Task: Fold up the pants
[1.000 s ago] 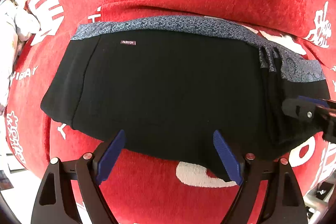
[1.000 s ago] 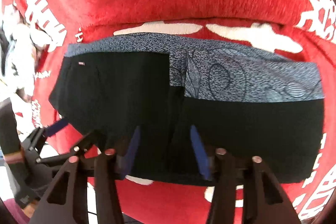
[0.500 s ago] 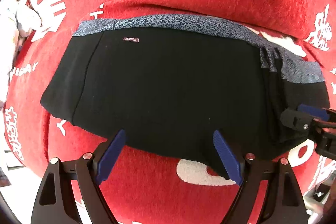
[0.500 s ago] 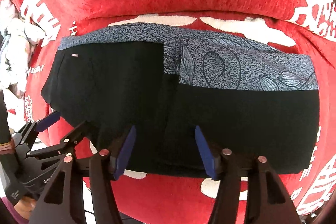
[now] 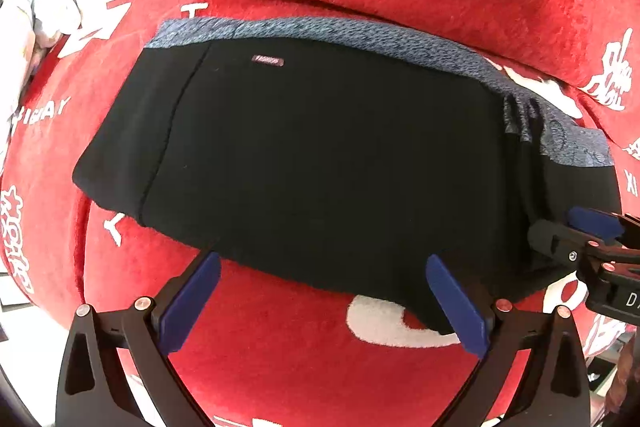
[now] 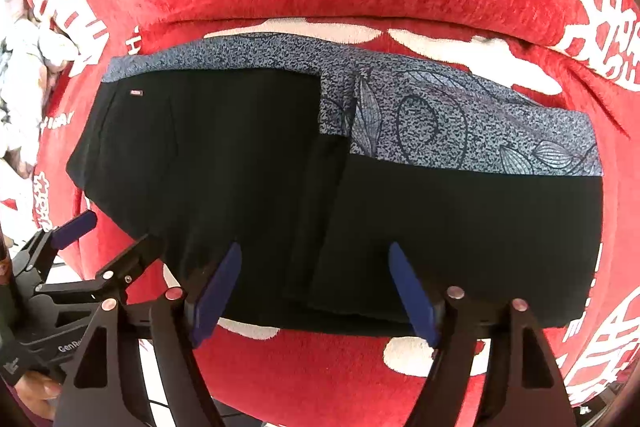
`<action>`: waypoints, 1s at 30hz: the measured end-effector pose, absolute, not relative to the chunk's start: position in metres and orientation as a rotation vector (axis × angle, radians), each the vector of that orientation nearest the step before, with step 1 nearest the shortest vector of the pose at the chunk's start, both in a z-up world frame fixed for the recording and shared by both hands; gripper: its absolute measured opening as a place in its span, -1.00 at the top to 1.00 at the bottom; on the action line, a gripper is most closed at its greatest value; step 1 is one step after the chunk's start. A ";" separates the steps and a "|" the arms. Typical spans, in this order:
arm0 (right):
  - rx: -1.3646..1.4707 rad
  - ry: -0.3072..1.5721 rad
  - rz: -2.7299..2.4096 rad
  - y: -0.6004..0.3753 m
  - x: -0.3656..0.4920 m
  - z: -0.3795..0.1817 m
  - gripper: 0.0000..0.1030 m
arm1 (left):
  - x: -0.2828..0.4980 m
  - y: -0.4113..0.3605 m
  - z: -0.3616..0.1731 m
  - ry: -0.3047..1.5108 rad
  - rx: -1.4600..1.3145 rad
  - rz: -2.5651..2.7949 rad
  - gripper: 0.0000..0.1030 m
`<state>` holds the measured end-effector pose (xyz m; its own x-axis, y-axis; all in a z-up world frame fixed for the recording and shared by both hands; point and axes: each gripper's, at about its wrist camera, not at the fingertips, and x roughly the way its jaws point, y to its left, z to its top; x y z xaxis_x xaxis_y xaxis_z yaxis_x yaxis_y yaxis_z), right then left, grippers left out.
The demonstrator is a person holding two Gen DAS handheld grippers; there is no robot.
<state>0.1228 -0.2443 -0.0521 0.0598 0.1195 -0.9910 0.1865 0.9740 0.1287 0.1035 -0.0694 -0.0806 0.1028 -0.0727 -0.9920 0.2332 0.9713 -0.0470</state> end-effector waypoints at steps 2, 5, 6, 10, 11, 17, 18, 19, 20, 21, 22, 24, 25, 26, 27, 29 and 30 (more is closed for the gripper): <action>0.233 1.520 -0.056 -0.242 0.124 -0.053 -0.55 | 0.104 -0.065 -0.082 1.459 0.130 -0.221 -1.00; 0.214 1.526 -0.063 -0.238 0.125 -0.054 -0.56 | 0.106 -0.058 -0.083 1.466 0.128 -0.212 -1.00; 0.210 1.527 -0.063 -0.237 0.125 -0.054 -0.56 | 0.106 -0.055 -0.084 1.467 0.127 -0.206 -1.00; 0.176 1.534 -0.056 -0.229 0.127 -0.054 -0.56 | 0.109 -0.045 -0.085 1.477 0.102 -0.181 -1.00; 0.169 1.537 -0.055 -0.228 0.128 -0.054 -0.56 | 0.109 -0.043 -0.086 1.477 0.098 -0.178 -1.00; 0.135 1.547 -0.052 -0.218 0.130 -0.053 -0.56 | 0.113 -0.029 -0.088 1.480 0.066 -0.177 -1.00; 0.128 1.548 -0.050 -0.216 0.131 -0.053 -0.56 | 0.113 -0.026 -0.088 1.480 0.058 -0.180 -1.00; 0.123 1.548 -0.048 -0.214 0.132 -0.053 -0.56 | 0.114 -0.024 -0.089 1.480 0.054 -0.178 -1.00; 0.120 1.548 -0.043 -0.212 0.133 -0.052 -0.56 | 0.117 -0.021 -0.090 1.482 0.051 -0.178 -1.00; 0.117 1.548 -0.039 -0.209 0.134 -0.051 -0.56 | 0.117 -0.019 -0.091 1.486 0.046 -0.179 -1.00; 0.115 1.544 -0.036 -0.206 0.135 -0.050 -0.56 | 0.118 -0.016 -0.091 1.488 0.041 -0.179 -1.00; 0.115 1.539 -0.027 -0.201 0.138 -0.049 -0.56 | 0.121 -0.010 -0.091 1.485 0.036 -0.175 -1.00; 0.118 1.536 -0.020 -0.197 0.139 -0.049 -0.56 | 0.122 -0.006 -0.092 1.483 0.035 -0.171 -1.00; 0.124 1.533 -0.009 -0.193 0.141 -0.049 -0.56 | 0.123 -0.002 -0.093 1.483 0.034 -0.167 -1.00; 0.131 1.534 0.001 -0.189 0.143 -0.051 -0.56 | 0.125 0.001 -0.094 1.484 0.030 -0.163 -1.00; 0.155 1.543 0.013 -0.183 0.145 -0.056 -0.56 | 0.126 0.009 -0.096 1.488 0.021 -0.152 -1.00; 0.173 1.552 0.014 -0.181 0.146 -0.060 -0.56 | 0.128 0.014 -0.097 1.491 0.023 -0.144 -1.00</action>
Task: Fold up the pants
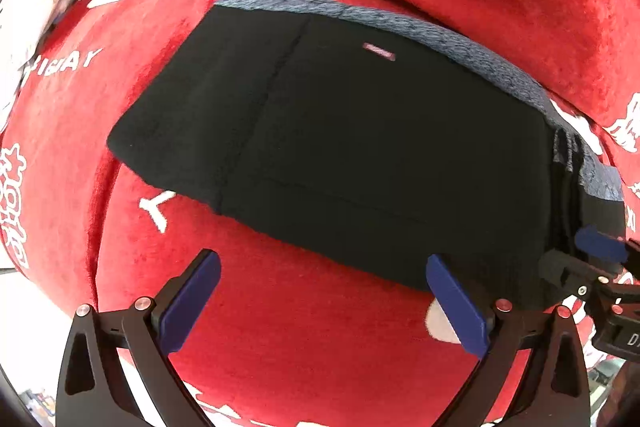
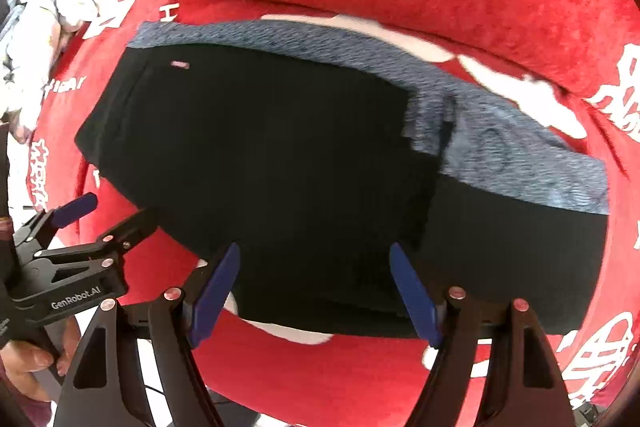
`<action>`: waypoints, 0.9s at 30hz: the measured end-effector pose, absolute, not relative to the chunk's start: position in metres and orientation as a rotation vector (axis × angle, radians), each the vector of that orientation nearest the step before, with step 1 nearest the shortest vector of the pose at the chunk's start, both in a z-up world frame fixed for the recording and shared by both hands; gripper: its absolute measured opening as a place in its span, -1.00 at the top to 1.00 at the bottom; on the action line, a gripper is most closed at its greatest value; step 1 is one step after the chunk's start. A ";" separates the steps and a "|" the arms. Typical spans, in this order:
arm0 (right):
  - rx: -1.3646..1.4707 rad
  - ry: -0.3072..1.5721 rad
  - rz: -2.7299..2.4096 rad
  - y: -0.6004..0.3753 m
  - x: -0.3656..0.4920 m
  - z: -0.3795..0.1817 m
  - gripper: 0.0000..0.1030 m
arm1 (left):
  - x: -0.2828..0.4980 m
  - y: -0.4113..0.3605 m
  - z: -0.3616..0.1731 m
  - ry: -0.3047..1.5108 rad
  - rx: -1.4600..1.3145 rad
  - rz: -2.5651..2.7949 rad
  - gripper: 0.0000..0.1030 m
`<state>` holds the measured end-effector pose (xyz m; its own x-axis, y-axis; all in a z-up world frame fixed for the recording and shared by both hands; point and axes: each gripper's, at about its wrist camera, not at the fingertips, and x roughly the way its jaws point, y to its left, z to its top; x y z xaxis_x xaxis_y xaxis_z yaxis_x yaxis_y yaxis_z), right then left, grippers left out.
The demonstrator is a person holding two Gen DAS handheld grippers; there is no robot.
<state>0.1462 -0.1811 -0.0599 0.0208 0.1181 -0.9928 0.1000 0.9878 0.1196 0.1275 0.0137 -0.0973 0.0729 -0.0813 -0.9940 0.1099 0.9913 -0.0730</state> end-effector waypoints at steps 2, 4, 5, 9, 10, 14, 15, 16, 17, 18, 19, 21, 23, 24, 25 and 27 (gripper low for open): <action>0.196 1.565 0.011 -0.178 0.145 -0.067 -0.56 | 0.128 0.021 -0.100 1.494 0.026 -0.136 -1.00; 0.215 1.578 0.007 -0.175 0.145 -0.074 -0.56 | 0.128 0.028 -0.102 1.498 0.027 -0.131 -1.00; 0.225 1.586 0.005 -0.174 0.144 -0.079 -0.56 | 0.128 0.032 -0.103 1.500 0.028 -0.130 -1.00; 0.251 1.597 0.003 -0.170 0.138 -0.088 -0.56 | 0.130 0.051 -0.106 1.504 0.034 -0.129 -1.00; 0.249 1.597 0.000 -0.169 0.138 -0.089 -0.56 | 0.132 0.056 -0.105 1.501 0.030 -0.130 -1.00; 0.275 1.580 -0.003 -0.169 0.139 -0.094 -0.60 | 0.146 0.096 -0.104 1.489 -0.050 -0.136 -1.00; 0.279 1.577 -0.003 -0.169 0.139 -0.094 -0.61 | 0.150 0.106 -0.105 1.491 -0.071 -0.134 -1.00; 0.280 1.575 -0.003 -0.167 0.139 -0.095 -0.61 | 0.154 0.114 -0.107 1.495 -0.084 -0.132 -1.00; 0.279 1.573 -0.003 -0.166 0.139 -0.096 -0.63 | 0.157 0.121 -0.110 1.503 -0.095 -0.132 -1.00; 0.274 1.573 -0.003 -0.164 0.139 -0.096 -0.65 | 0.160 0.130 -0.114 1.520 -0.112 -0.139 -1.00; 0.270 1.573 -0.003 -0.162 0.140 -0.097 -0.66 | 0.162 0.136 -0.118 1.532 -0.129 -0.147 -1.00; 0.264 1.573 -0.003 -0.160 0.138 -0.098 -0.71 | 0.166 0.144 -0.121 1.538 -0.161 -0.161 -1.00; 0.264 1.574 -0.004 -0.158 0.139 -0.099 -0.73 | 0.169 0.152 -0.121 1.513 -0.204 -0.189 -1.00; 0.262 1.575 -0.005 -0.157 0.139 -0.100 -0.73 | 0.174 0.160 -0.122 1.502 -0.223 -0.198 -1.00; 0.260 1.577 -0.006 -0.152 0.142 -0.102 -0.73 | 0.178 0.165 -0.121 1.488 -0.262 -0.213 -1.00; 0.256 1.579 -0.005 -0.149 0.143 -0.104 -0.74 | 0.186 0.177 -0.125 1.486 -0.383 -0.270 -1.00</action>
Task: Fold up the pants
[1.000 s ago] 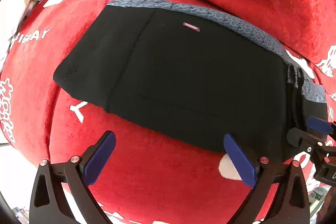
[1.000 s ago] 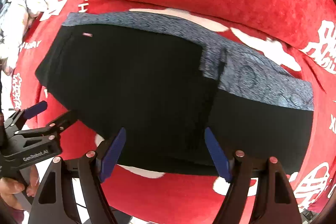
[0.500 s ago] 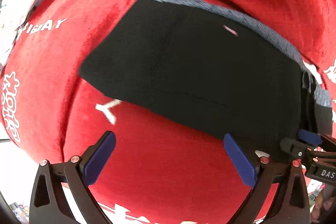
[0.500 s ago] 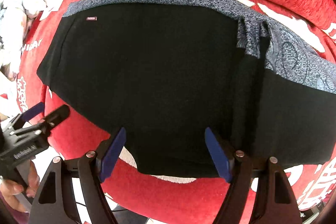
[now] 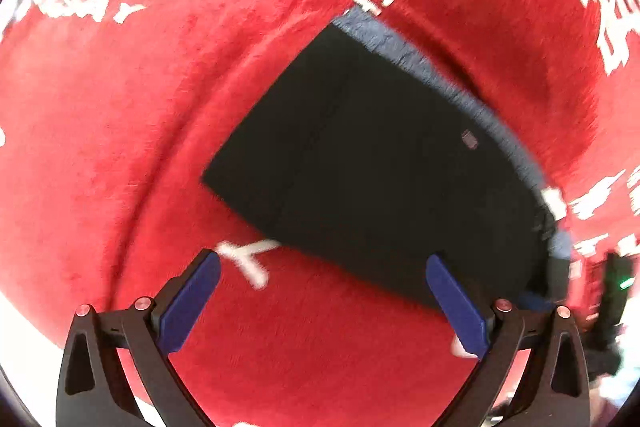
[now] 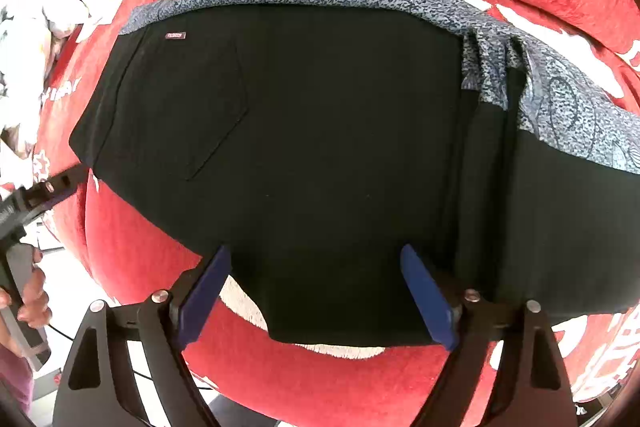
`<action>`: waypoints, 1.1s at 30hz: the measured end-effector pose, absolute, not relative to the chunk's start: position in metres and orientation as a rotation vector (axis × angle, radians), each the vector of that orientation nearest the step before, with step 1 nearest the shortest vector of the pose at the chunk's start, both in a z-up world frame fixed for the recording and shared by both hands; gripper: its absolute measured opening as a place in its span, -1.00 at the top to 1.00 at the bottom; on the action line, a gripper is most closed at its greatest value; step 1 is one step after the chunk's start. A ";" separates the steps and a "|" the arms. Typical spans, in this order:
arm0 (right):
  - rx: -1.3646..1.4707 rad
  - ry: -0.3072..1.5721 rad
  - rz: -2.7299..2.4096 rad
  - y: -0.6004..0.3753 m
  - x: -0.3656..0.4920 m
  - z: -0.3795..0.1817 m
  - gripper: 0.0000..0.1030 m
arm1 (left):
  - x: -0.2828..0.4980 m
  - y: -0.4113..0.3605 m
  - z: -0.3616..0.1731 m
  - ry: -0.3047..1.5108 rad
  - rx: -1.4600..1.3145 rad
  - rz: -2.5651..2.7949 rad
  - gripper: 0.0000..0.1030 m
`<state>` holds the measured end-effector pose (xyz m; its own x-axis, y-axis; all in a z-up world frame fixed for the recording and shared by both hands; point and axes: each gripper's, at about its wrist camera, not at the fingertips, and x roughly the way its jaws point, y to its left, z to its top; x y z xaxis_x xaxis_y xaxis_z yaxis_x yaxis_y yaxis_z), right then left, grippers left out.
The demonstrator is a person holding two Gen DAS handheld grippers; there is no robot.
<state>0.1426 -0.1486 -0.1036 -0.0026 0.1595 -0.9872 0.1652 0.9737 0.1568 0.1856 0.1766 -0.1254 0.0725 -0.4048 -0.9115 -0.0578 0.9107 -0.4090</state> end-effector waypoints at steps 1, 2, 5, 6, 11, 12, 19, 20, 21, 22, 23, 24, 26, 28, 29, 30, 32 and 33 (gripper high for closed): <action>0.253 1.581 -0.003 -0.145 0.144 -0.105 -0.74 | 0.189 0.181 -0.130 1.493 -0.445 -0.299 -1.00; 0.252 1.581 -0.001 -0.144 0.145 -0.106 -0.77 | 0.183 0.170 -0.128 1.497 -0.481 -0.312 -1.00; 0.243 1.584 0.002 -0.136 0.146 -0.110 -0.84 | 0.185 0.165 -0.138 1.497 -0.600 -0.361 -1.00; 0.239 1.584 0.003 -0.133 0.146 -0.111 -0.86 | 0.182 0.166 -0.137 1.490 -0.616 -0.362 -1.00; 0.220 1.579 0.012 -0.121 0.144 -0.116 -0.89 | 0.181 0.176 -0.145 1.425 -0.807 -0.357 -1.00; 0.218 1.577 0.015 -0.120 0.144 -0.117 -0.89 | 0.185 0.176 -0.148 1.418 -0.837 -0.351 -1.00; 0.213 1.578 0.027 -0.111 0.141 -0.120 -0.90 | 0.190 0.152 -0.107 1.304 -0.750 -0.449 -1.00; 0.215 1.577 0.029 -0.110 0.140 -0.121 -0.90 | 0.193 0.148 -0.105 1.295 -0.728 -0.459 -1.00; 0.215 1.575 0.032 -0.109 0.140 -0.122 -0.90 | 0.197 0.145 -0.108 1.302 -0.704 -0.451 -1.00; 0.214 1.573 0.035 -0.109 0.139 -0.122 -0.91 | 0.203 0.140 -0.116 1.343 -0.665 -0.419 -1.00; 0.209 1.573 0.037 -0.108 0.139 -0.123 -0.92 | 0.208 0.138 -0.125 1.381 -0.643 -0.387 -0.99; 0.205 1.575 0.038 -0.108 0.138 -0.124 -0.92 | 0.209 0.141 -0.130 1.401 -0.629 -0.360 -0.95; 0.212 1.578 0.040 -0.110 0.138 -0.124 -0.92 | 0.211 0.145 -0.140 1.427 -0.588 -0.272 -0.54; 0.238 1.579 0.046 -0.118 0.140 -0.120 -0.92 | 0.209 0.149 -0.133 1.403 -0.540 -0.219 -0.10; 0.262 1.576 0.051 -0.121 0.142 -0.116 -0.92 | 0.207 0.148 -0.129 1.394 -0.471 -0.193 0.17; 0.278 1.568 0.052 -0.124 0.144 -0.112 -0.92 | 0.206 0.146 -0.125 1.382 -0.418 -0.190 0.21; 0.322 1.537 0.057 -0.134 0.152 -0.100 -0.92 | 0.198 0.127 -0.108 1.314 -0.214 -0.203 0.28; 0.350 1.526 0.067 -0.138 0.158 -0.095 -0.92 | 0.191 0.106 -0.097 1.250 -0.028 -0.214 0.29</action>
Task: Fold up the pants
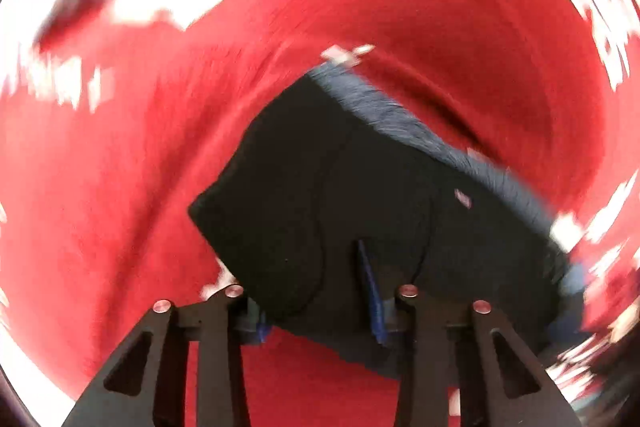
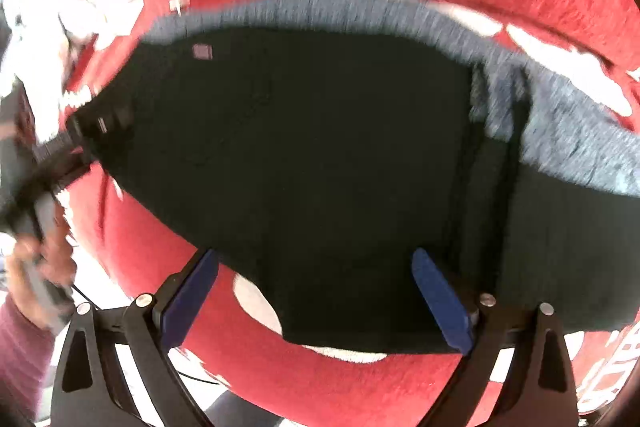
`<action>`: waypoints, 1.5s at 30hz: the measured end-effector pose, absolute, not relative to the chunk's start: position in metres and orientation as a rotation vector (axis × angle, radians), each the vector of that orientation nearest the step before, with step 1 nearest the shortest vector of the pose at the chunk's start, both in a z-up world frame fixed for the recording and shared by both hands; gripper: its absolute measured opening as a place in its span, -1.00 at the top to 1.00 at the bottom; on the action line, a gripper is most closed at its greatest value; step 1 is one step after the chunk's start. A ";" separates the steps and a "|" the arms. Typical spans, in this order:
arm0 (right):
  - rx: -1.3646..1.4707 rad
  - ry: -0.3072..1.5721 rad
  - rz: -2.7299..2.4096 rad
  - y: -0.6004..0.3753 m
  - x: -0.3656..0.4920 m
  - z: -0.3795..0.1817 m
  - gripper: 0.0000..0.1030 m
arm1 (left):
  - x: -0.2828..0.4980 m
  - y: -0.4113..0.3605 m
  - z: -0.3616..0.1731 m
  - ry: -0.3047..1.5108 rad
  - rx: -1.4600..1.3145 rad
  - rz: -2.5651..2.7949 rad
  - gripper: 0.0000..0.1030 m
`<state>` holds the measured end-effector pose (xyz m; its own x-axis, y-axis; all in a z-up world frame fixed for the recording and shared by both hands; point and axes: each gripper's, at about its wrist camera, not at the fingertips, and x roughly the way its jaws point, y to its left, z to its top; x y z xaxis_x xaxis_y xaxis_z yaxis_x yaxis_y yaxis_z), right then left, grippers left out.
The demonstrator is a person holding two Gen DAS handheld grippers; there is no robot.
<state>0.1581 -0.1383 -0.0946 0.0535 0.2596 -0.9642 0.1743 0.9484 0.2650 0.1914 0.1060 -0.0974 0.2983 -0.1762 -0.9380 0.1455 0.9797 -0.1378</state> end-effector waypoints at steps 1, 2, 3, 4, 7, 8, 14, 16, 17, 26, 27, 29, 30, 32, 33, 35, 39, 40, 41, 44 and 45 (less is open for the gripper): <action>0.391 1.516 0.084 -0.143 0.166 -0.089 -0.92 | 0.184 0.087 -0.090 1.192 0.110 -0.221 0.30; 0.434 1.509 0.107 -0.148 0.176 -0.084 -0.92 | 0.176 0.071 -0.086 1.137 0.225 -0.228 0.30; 0.460 1.507 0.127 -0.150 0.185 -0.080 -0.92 | 0.167 0.057 -0.084 1.084 0.335 -0.232 0.30; 0.482 1.505 0.151 -0.150 0.196 -0.076 -0.92 | 0.159 0.052 -0.084 1.048 0.410 -0.234 0.30; 0.523 1.513 0.274 -0.132 0.239 -0.063 -0.92 | 0.141 0.035 -0.087 0.959 0.588 -0.246 0.30; 0.526 1.522 0.311 -0.124 0.250 -0.060 -0.92 | 0.137 0.038 -0.087 0.943 0.616 -0.246 0.30; 0.500 1.650 0.537 -0.040 0.307 -0.071 -0.92 | 0.134 0.026 -0.089 0.912 0.666 -0.237 0.30; 0.439 1.705 0.579 -0.009 0.319 -0.083 -0.92 | 0.134 0.020 -0.088 0.903 0.675 -0.235 0.30; 0.401 1.737 0.592 0.004 0.323 -0.091 -0.92 | 0.135 0.018 -0.089 0.898 0.676 -0.235 0.30; 0.432 1.707 0.559 -0.021 0.302 -0.101 0.64 | 0.117 0.000 -0.068 0.875 0.654 -0.289 0.30; 0.452 1.688 0.571 -0.026 0.301 -0.097 0.64 | 0.114 -0.005 -0.059 0.870 0.636 -0.298 0.30; 0.527 1.639 0.599 -0.048 0.289 -0.082 0.64 | 0.109 -0.012 -0.047 0.861 0.614 -0.311 0.30; 0.570 1.610 0.610 -0.062 0.282 -0.074 0.64 | 0.107 -0.019 -0.038 0.854 0.603 -0.317 0.30; 0.643 1.560 0.621 -0.086 0.270 -0.060 0.64 | 0.103 -0.028 -0.027 0.844 0.591 -0.328 0.30; 0.679 1.534 0.625 -0.096 0.264 -0.053 0.64 | 0.101 -0.034 -0.020 0.837 0.587 -0.334 0.30; 0.746 1.465 0.628 -0.124 0.247 -0.037 0.64 | 0.096 -0.047 -0.007 0.810 0.585 -0.361 0.30; 0.848 1.379 0.612 -0.172 0.218 -0.021 0.64 | 0.081 -0.082 0.007 0.754 0.616 -0.430 0.29; 0.861 1.377 0.602 -0.178 0.216 -0.023 0.64 | 0.080 -0.086 0.005 0.751 0.623 -0.431 0.29; 0.897 1.373 0.588 -0.190 0.210 -0.027 0.64 | 0.079 -0.089 0.003 0.744 0.629 -0.428 0.29; 0.948 1.372 0.575 -0.199 0.209 -0.040 0.64 | 0.082 -0.095 -0.008 0.757 0.662 -0.393 0.29; 0.941 1.375 0.578 -0.199 0.209 -0.042 0.61 | 0.085 -0.094 -0.010 0.775 0.667 -0.378 0.29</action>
